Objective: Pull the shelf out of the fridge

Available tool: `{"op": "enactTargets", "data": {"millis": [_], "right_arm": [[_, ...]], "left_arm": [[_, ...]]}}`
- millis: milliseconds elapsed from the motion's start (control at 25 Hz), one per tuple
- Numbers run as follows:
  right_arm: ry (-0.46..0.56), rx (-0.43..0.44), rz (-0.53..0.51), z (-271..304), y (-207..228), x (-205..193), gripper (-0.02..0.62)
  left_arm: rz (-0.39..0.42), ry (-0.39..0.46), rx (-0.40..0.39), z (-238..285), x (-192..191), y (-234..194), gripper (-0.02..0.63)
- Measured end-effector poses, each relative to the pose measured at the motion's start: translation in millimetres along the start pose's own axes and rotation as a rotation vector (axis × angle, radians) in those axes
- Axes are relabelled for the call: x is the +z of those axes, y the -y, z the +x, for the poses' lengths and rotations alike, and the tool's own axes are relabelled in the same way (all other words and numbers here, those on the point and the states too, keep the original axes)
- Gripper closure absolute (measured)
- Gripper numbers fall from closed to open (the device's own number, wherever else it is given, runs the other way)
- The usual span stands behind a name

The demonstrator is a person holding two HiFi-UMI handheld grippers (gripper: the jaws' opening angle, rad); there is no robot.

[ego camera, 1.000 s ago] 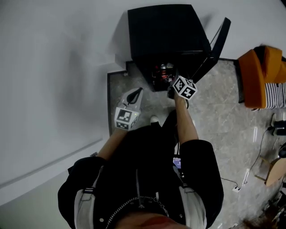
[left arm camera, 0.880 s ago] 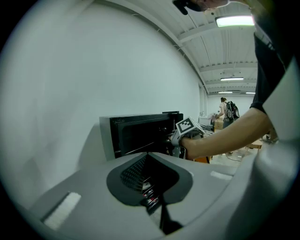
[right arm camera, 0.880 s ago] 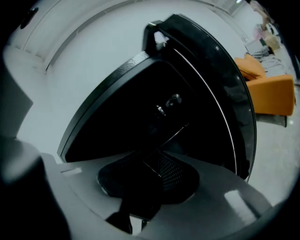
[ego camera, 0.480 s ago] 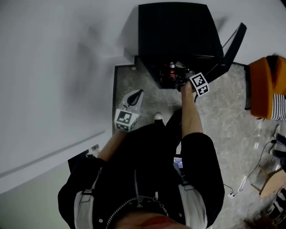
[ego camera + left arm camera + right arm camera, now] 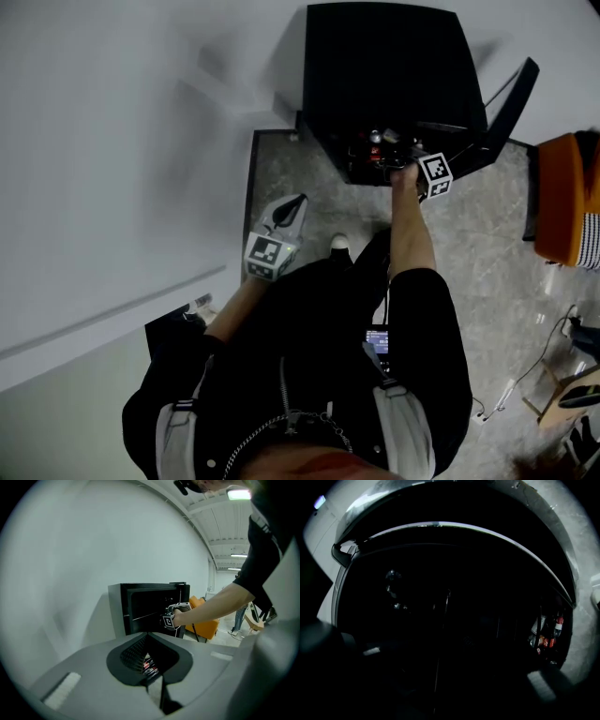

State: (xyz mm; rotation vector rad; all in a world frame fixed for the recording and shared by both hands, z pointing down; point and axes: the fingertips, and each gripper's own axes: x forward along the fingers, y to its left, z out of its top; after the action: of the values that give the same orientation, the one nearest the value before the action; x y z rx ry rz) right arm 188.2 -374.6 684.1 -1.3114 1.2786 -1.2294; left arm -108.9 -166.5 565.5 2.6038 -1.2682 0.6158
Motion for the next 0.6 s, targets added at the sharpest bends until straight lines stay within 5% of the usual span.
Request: {"op": "enactTargets", "data": {"millis": [240, 360, 600], "right_arm": [[0.024, 0.012, 0.016, 12.5, -3.6, 2.1, 0.491], [0.022, 0.021, 0.011, 13.7, -8.9, 0.6, 0.557], [-0.006, 0.006, 0.014, 10.4, -11.2, -1.0, 0.561]], "left_arm": [[0.002, -0.015, 0.033, -5.4, -9.4, -10.3, 0.595], [-0.009, -0.020, 0.040, -6.8, -11.5, -12.6, 0.595], [-0.028, -0.019, 0.022, 1.7, -11.7, -4.8, 0.595]]}}
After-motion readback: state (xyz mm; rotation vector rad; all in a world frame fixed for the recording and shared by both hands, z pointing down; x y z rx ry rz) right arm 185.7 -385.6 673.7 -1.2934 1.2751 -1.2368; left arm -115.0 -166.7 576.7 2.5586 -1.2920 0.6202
